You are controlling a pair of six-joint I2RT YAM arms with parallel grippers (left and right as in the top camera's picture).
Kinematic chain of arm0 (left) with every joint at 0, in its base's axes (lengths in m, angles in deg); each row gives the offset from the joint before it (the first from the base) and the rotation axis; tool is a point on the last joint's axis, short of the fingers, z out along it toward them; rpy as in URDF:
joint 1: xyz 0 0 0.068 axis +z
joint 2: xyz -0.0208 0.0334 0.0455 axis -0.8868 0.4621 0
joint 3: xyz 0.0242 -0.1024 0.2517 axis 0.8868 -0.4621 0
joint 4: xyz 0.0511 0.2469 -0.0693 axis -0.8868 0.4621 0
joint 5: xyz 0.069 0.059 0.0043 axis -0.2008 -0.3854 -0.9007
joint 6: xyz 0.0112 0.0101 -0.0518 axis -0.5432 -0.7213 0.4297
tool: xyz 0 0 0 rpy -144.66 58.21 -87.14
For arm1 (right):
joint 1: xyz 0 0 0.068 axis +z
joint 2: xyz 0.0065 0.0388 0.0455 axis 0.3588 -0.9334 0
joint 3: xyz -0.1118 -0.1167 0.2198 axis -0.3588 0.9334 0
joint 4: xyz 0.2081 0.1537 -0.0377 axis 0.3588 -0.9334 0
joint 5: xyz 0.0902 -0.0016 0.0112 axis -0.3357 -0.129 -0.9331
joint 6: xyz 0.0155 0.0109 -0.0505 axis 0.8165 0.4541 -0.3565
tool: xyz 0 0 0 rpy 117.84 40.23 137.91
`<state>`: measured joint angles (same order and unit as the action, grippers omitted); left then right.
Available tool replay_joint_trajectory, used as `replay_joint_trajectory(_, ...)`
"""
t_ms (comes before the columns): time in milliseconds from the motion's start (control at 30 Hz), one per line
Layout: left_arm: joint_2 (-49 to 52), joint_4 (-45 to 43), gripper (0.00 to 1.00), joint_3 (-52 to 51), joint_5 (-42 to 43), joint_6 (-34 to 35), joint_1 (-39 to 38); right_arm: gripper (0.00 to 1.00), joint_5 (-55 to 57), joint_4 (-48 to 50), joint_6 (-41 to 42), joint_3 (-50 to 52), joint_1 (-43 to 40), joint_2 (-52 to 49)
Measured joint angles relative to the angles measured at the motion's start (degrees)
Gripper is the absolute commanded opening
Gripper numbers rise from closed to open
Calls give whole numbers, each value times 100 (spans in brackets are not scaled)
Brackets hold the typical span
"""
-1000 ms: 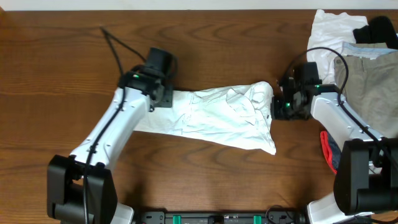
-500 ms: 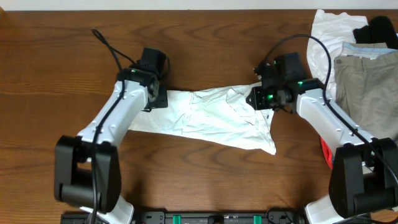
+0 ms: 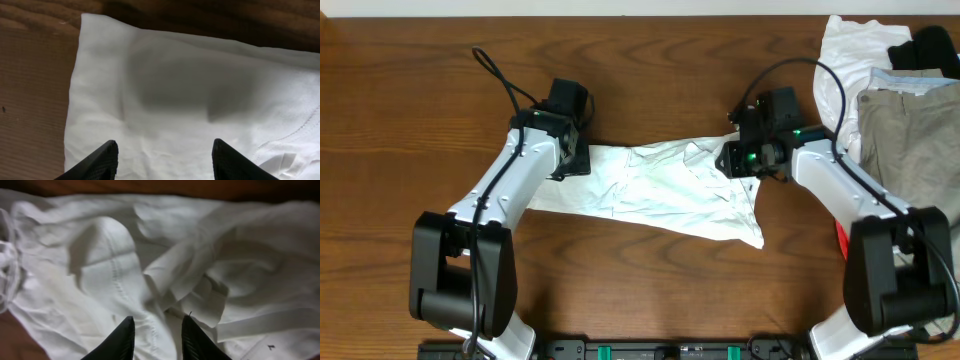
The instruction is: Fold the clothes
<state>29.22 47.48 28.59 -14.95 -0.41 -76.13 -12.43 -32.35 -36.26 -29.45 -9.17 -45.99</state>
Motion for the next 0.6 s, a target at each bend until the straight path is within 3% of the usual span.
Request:
replay_joint_trajectory(67, 0, 0, 61, 2, 0, 0, 0, 24, -20, -2, 0, 0, 0, -101)
replay_joint_trajectory(167, 0, 2, 61, 0, 0, 0, 0, 1, -94, -2, -11, 0, 0, -190)
replay_joint_trajectory(333, 0, 0, 61, 0, 0, 0, 0, 1, -433, 11, -28, 0, 0, -214)
replay_joint_trajectory(600, 0, 0, 61, 2, 0, 0, -2, 4, -2024, -280, -763, 0, 131, 76)
